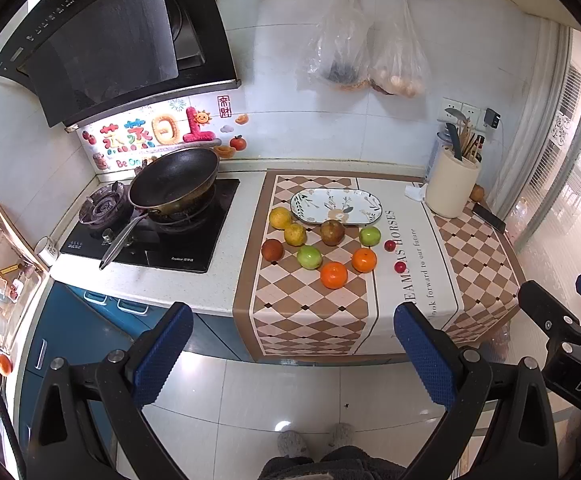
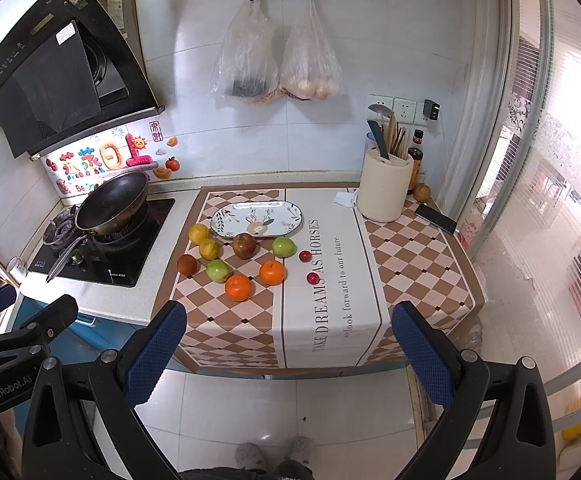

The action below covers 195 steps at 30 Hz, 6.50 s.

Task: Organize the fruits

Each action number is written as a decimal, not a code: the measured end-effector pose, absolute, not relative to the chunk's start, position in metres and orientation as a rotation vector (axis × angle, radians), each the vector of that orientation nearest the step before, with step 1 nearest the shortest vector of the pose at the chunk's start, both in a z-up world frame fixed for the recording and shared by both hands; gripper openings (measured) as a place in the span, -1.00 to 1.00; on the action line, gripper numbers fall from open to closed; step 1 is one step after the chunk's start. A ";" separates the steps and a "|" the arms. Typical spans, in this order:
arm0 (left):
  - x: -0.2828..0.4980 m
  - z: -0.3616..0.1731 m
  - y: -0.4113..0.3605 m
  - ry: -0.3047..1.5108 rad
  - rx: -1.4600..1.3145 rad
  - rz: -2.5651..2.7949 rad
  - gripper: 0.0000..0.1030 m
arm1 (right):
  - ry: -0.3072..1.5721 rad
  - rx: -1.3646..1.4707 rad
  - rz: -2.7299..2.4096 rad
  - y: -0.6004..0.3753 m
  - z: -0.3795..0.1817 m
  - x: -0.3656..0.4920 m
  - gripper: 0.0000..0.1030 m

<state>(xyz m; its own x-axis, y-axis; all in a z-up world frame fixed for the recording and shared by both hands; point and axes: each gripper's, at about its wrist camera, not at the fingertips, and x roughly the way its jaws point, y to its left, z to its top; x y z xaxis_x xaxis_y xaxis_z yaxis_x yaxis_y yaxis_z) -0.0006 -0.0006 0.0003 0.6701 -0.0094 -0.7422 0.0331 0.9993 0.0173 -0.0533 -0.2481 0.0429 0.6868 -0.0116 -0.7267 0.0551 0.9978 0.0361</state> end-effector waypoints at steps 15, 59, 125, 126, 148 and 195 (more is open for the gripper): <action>-0.001 -0.009 0.005 0.840 0.028 -0.025 1.00 | 0.814 0.060 -0.036 -0.249 0.042 -0.054 1.00; 0.001 0.013 -0.007 0.832 0.031 -0.032 1.00 | 0.816 0.076 -0.027 -0.240 0.042 -0.064 1.00; 0.401 -0.385 0.077 1.706 -0.292 0.178 0.04 | 1.596 0.304 0.104 -0.231 -0.380 0.359 0.98; 0.401 -0.386 0.077 1.701 -0.284 0.179 0.04 | 1.601 0.304 0.105 -0.230 -0.381 0.360 0.97; 0.391 -0.274 0.008 1.477 -0.158 0.059 0.03 | 1.523 0.347 0.237 -0.216 -0.333 0.380 0.27; 0.556 -0.329 -0.026 1.538 -0.008 0.080 0.68 | 1.497 0.182 0.130 -0.217 -0.350 0.537 0.80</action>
